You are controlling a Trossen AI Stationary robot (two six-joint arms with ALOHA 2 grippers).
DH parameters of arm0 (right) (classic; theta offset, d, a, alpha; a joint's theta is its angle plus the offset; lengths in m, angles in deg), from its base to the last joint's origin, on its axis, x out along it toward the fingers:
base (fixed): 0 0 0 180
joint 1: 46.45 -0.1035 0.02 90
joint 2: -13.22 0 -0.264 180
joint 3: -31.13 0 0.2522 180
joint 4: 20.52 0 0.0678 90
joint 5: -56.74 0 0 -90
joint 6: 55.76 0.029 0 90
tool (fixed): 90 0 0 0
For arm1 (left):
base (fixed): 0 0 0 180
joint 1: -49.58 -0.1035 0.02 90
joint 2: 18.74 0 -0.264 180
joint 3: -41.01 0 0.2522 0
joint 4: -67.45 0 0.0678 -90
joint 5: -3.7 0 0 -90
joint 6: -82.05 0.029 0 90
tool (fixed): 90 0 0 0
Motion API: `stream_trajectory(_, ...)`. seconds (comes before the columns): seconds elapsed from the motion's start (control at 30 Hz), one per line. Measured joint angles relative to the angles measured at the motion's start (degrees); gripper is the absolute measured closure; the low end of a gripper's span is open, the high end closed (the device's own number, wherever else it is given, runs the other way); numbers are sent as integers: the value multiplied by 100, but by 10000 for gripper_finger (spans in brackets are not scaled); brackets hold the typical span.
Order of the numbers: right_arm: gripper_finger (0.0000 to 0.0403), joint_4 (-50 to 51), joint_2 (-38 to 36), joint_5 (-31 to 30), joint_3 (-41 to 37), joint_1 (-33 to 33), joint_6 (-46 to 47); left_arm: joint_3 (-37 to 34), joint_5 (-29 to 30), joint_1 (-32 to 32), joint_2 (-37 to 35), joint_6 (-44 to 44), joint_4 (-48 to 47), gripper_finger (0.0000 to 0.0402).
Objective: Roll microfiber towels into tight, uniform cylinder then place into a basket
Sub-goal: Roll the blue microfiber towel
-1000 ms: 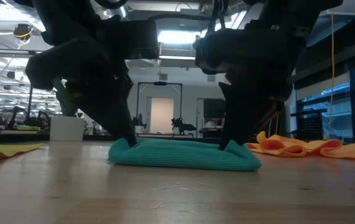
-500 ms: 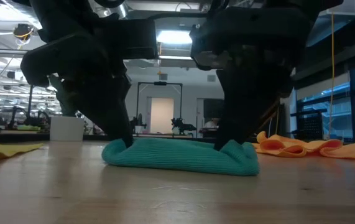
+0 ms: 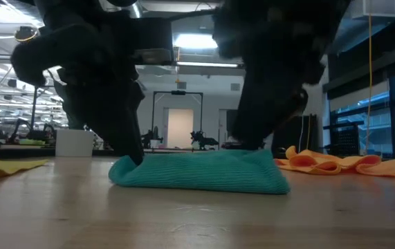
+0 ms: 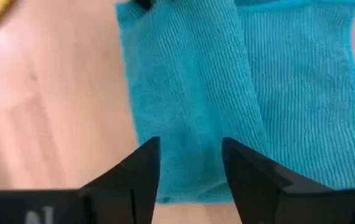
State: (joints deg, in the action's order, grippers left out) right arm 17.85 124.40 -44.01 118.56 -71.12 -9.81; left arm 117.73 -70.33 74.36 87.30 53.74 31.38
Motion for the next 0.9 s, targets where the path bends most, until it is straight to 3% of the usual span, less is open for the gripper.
stream_trajectory(0.23,228,-149,-162,-360,0,-310,-575,0,-99,1,0,43,-8,333)
stream_trajectory(0.4,228,-213,-99,-332,1,-647,-1265,0,-686,26,0,32,-33,338)
stream_trajectory(0.6,228,-482,68,-356,7,-1074,-2176,0,-760,201,0,38,-28,335)
stream_trajectory(0.9,228,-793,492,-1745,4,-1261,-3473,0,-759,235,0,40,4,335)
